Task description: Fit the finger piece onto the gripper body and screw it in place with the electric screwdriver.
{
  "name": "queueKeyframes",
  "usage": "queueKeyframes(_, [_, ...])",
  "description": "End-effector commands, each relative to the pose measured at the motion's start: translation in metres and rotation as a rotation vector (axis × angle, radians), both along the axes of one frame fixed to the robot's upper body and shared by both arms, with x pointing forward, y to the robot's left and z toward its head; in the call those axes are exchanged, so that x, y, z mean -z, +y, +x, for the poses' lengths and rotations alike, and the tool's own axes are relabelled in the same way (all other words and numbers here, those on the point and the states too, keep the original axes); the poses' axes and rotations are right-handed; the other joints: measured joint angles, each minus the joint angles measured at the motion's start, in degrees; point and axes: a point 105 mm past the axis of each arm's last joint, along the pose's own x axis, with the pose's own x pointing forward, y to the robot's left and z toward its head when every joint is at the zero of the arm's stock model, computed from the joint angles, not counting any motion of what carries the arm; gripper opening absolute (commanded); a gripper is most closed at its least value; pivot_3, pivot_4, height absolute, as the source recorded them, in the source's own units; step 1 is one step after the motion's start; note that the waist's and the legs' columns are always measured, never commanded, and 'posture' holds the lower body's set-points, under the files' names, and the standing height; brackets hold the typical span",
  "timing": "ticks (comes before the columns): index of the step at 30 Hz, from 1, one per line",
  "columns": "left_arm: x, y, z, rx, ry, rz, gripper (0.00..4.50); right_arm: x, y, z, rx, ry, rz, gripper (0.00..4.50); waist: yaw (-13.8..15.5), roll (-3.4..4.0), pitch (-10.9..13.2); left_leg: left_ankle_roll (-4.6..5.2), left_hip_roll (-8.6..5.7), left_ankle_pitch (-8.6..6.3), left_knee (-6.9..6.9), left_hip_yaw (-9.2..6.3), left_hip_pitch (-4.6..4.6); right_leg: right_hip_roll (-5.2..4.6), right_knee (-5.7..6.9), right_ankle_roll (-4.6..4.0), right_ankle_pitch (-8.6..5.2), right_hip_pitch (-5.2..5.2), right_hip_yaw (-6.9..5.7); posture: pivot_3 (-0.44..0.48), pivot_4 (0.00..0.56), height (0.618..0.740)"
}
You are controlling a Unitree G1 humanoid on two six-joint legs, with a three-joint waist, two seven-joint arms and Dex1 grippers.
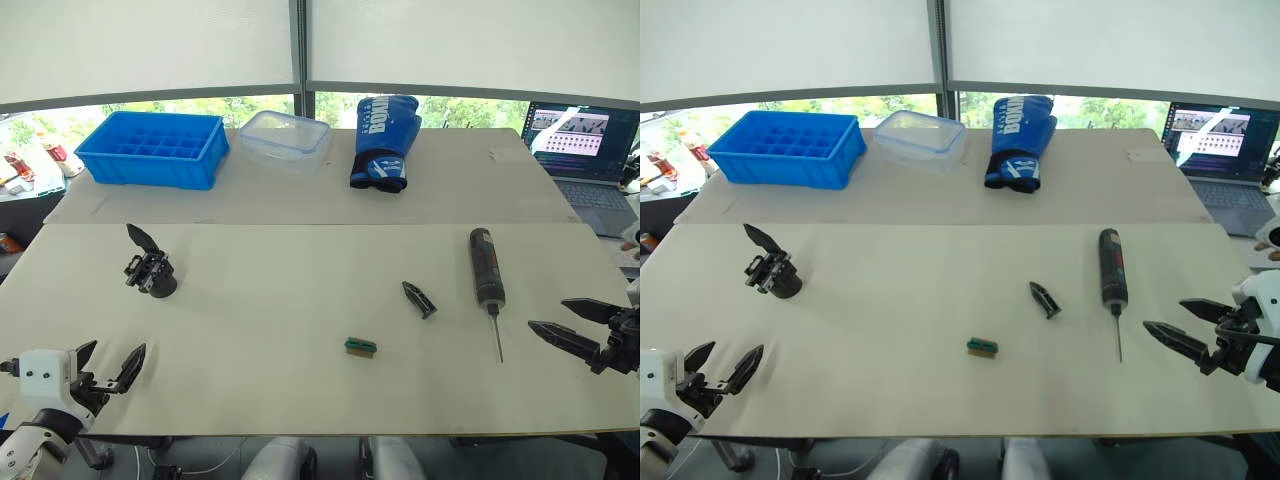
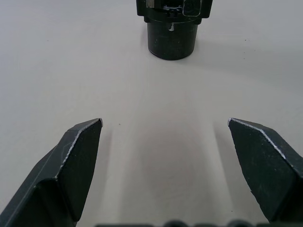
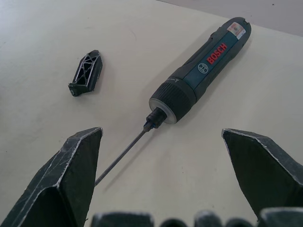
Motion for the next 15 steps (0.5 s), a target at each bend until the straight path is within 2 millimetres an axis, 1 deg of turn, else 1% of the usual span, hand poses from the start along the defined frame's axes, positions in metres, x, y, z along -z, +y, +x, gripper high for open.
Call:
queueKeyframes(1, [-0.018, -0.003, 0.013, 0.002, -0.049, 0.038, 4.5, -0.021, 0.012, 0.005, -0.082, -0.051, -0.044, 4.46, 0.0, 0.0, 0.0, 0.0, 0.0, 0.0, 0.0, 0.0, 0.0, 0.0, 0.0, 0.0, 0.0, 0.0, 0.0, 0.0, 0.15, 0.74])
queueKeyframes(4, [-0.026, -0.013, 0.038, 0.017, -0.059, 0.046, 4.5, -0.034, 0.046, 0.005, -0.251, -0.062, -0.068, 4.46, 0.1, 0.17, 0.09, -0.05, -0.03, 0.03, 0.05, 0.02, -0.01, -0.01, 0.03, 0.02, 0.01, 0.01, -0.05, 0.0, 0.15, 0.74])
queueKeyframes(8, [-0.031, -0.017, 0.06, 0.02, -0.074, 0.038, 4.5, -0.039, 0.089, -0.001, -0.424, -0.05, -0.025, 4.46, 0.09, 0.05, 0.04, -0.24, 0.15, 0.12, 0.0, -0.08, 0.01, 0.1, 0.04, 0.01, 0.02, 0.0, -0.15, 0.0, 0.15, 0.74])
queueKeyframes(10, [-0.032, -0.018, 0.069, 0.02, -0.078, 0.038, 4.5, -0.042, 0.106, -0.005, -0.497, -0.046, 0.001, 4.46, 0.04, 0.04, 0.05, -0.76, 0.19, 0.24, 0.0, -0.1, -0.01, 0.14, 0.05, -0.21, 0.15, -0.06, -0.2, 0.0, 0.15, 0.74])
queueKeyframes(11, [-0.032, -0.019, 0.072, 0.023, -0.077, 0.042, 4.5, -0.042, 0.112, -0.006, -0.525, -0.046, 0.007, 4.46, 0.0, 0.04, 0.05, -0.74, 0.19, 0.23, 0.0, -0.09, -0.02, 0.14, 0.05, -0.48, 0.33, -0.09, -0.2, 0.0, 0.15, 0.74])
queueKeyframes(15, [-0.029, -0.015, 0.083, 0.012, -0.069, 0.043, 4.5, -0.046, 0.132, -0.006, -0.601, -0.072, 0.018, 4.46, -0.08, -0.01, 0.08, -0.63, 0.18, 0.05, 0.01, -0.04, -0.05, 0.15, 0.0, -0.52, 0.34, -0.17, -0.22, 0.0, 0.15, 0.74])
